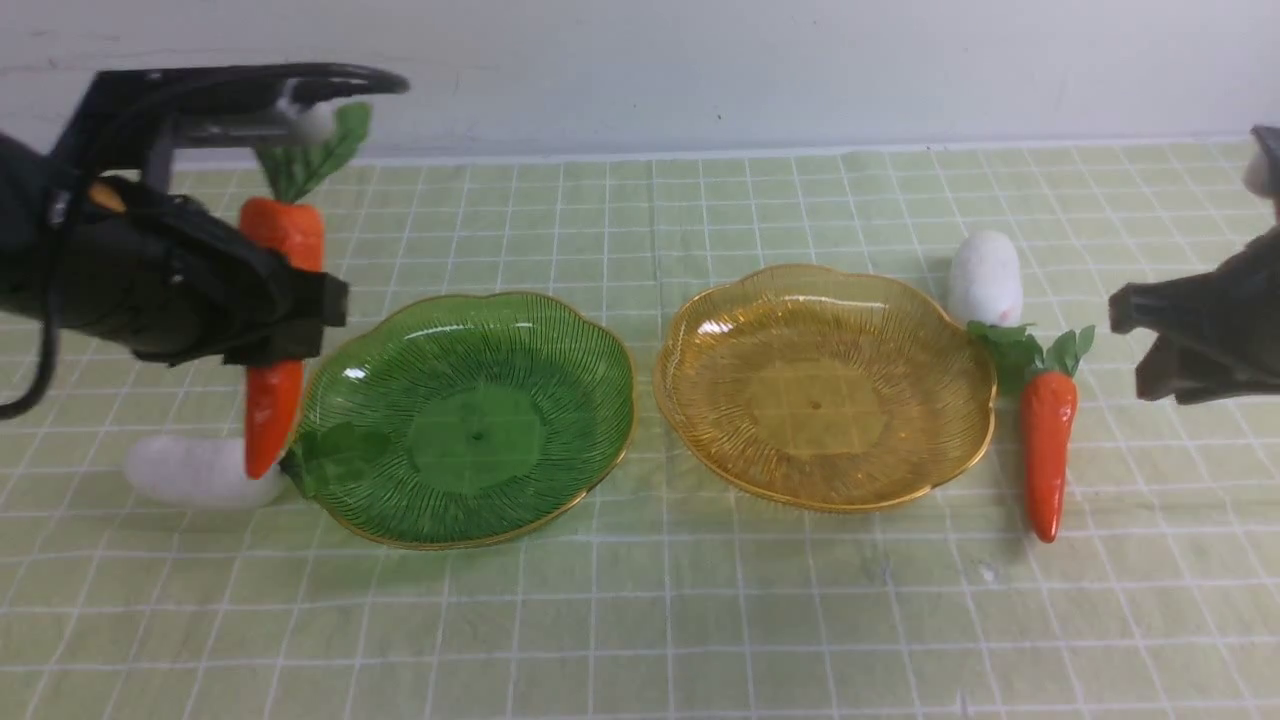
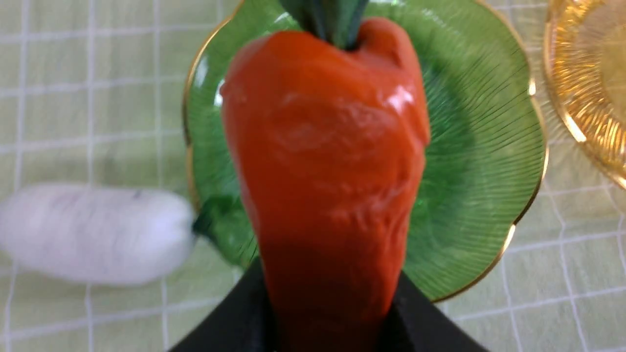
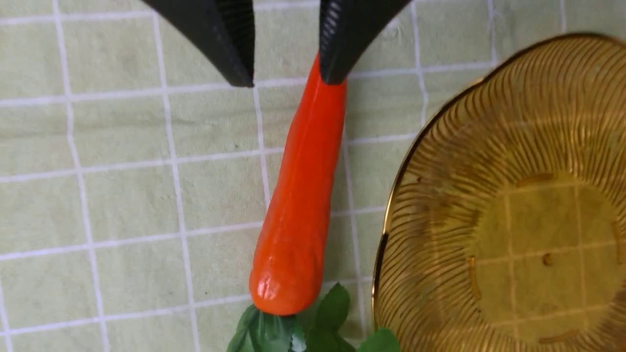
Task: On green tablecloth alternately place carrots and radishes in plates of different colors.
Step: 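Pick up the carrot and put it on the nearest plate, then pick up the vegetable and place it in the green plate with the right gripper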
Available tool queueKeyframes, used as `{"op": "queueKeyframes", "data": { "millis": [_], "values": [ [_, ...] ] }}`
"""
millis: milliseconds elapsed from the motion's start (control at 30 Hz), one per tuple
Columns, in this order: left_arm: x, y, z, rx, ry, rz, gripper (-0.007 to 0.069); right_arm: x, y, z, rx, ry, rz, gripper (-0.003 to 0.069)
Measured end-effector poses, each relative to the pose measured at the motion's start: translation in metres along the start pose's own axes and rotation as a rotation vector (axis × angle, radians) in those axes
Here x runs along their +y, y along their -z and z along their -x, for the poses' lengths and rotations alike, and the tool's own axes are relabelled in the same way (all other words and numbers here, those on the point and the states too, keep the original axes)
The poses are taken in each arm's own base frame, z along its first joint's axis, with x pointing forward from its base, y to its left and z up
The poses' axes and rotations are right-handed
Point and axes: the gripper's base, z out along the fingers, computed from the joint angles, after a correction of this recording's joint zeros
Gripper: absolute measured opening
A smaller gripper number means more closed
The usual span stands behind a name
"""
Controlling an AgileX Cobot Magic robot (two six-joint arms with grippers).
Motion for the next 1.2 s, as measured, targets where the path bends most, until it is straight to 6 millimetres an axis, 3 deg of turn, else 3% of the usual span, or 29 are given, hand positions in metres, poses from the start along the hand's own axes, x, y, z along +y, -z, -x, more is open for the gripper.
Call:
{"op": "queueKeyframes", "data": {
  "millis": [33,67,167,267,300,367,533,567,600,667,800,900,1033,1133,1200],
  "values": [
    [-0.006,-0.022,0.006,0.006,-0.029,-0.015,0.0212,-0.001,-0.019,0.007,0.022,-0.009,0.0,0.0246],
    [-0.007,-0.023,0.008,0.002,-0.035,-0.018,0.0212,-0.001,-0.022,0.009,0.019,-0.011,0.0,0.0268],
    [-0.014,-0.058,0.014,0.029,-0.051,-0.034,0.0212,-0.003,-0.056,0.018,0.027,-0.026,-0.005,0.0381],
    [-0.015,-0.091,0.014,0.082,-0.04,-0.041,0.0234,-0.004,-0.088,0.022,0.052,-0.064,0.01,0.0466],
    [-0.015,-0.091,0.014,0.082,-0.04,-0.041,0.0238,-0.005,-0.09,0.022,0.058,-0.067,0.011,0.0466],
    [-0.013,-0.119,0.008,0.144,-0.033,-0.038,0.0361,-0.003,-0.109,0.022,0.078,-0.066,0.02,0.05],
    [-0.011,-0.143,0.0,0.219,-0.028,-0.037,0.0547,-0.002,-0.134,0.02,0.109,-0.037,0.02,0.0489],
    [-0.011,-0.144,0.0,0.221,-0.028,-0.037,0.0558,-0.002,-0.134,0.02,0.108,-0.034,0.02,0.0484],
    [-0.011,-0.144,0.002,0.233,-0.031,-0.038,0.058,-0.002,-0.134,0.022,0.115,-0.012,0.021,0.0398],
    [-0.009,-0.134,0.013,0.239,-0.047,-0.021,0.052,-0.001,-0.128,0.024,0.143,0.011,0.013,0.0256],
    [0.012,-0.095,0.036,0.232,-0.056,0.088,0.0176,-0.002,-0.093,0.031,0.146,-0.013,0.007,0.0276],
    [0.037,-0.068,0.043,0.199,0.005,0.172,0.0044,0.013,-0.058,0.036,0.071,0.001,0.065,0.0276],
    [0.09,-0.041,0.04,0.172,0.16,0.259,0.0002,0.071,-0.023,0.036,-0.049,0.106,0.254,0.0276],
    [0.126,-0.037,0.027,0.208,0.263,0.269,0.0002,0.131,-0.02,0.029,-0.065,0.173,0.437,0.0276],
    [0.136,-0.04,0.02,0.245,0.281,0.25,0.0002,0.162,-0.026,0.026,-0.05,0.21,0.515,0.0276]
  ]
}}
